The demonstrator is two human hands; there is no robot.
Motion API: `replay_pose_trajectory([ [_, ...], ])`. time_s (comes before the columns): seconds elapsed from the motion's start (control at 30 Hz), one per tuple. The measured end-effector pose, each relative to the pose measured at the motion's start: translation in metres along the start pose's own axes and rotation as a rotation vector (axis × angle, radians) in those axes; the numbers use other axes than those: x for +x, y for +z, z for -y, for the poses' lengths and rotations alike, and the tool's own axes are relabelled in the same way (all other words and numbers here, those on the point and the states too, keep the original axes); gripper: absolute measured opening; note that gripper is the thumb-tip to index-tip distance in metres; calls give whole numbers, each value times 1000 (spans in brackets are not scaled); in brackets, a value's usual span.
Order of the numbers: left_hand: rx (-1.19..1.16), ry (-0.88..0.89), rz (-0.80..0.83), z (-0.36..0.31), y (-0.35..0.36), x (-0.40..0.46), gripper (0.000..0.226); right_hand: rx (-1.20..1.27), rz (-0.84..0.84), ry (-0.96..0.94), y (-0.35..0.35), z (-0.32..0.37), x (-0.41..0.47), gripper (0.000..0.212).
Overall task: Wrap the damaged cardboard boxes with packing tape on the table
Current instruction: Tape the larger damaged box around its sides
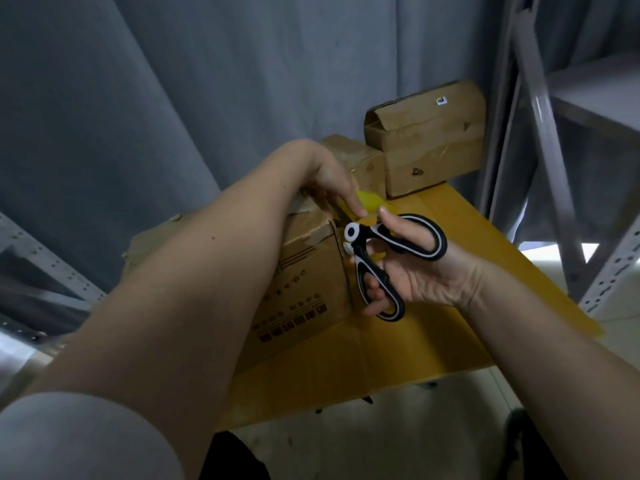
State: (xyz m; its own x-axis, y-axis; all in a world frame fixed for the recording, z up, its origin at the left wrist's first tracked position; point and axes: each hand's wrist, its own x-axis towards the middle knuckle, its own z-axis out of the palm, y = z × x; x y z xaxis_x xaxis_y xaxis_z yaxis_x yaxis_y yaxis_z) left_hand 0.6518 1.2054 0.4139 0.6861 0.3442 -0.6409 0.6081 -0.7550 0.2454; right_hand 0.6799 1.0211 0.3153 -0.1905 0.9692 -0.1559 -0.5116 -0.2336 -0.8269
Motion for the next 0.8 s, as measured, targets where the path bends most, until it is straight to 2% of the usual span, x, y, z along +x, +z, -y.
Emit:
replay_pose_trajectory([
  [0.17,-87,85,-50,6,2,0,24,12,-37,-26,1,3,7,58],
  [0.3,-199,152,-119,8,0,-9,23,-30,-131,-37,5,6,9,56],
  [0.5,-222,153,-253,7,2,-12,43,-99,-286,-80,8,7,10,52],
  [0.63,-291,170,-304,8,3,-14,55,-145,-290,-109,6,8,8,49],
  [0.8,-428,207,-416,12,2,-13,55,-208,-264,-82,1,10,4,50],
])
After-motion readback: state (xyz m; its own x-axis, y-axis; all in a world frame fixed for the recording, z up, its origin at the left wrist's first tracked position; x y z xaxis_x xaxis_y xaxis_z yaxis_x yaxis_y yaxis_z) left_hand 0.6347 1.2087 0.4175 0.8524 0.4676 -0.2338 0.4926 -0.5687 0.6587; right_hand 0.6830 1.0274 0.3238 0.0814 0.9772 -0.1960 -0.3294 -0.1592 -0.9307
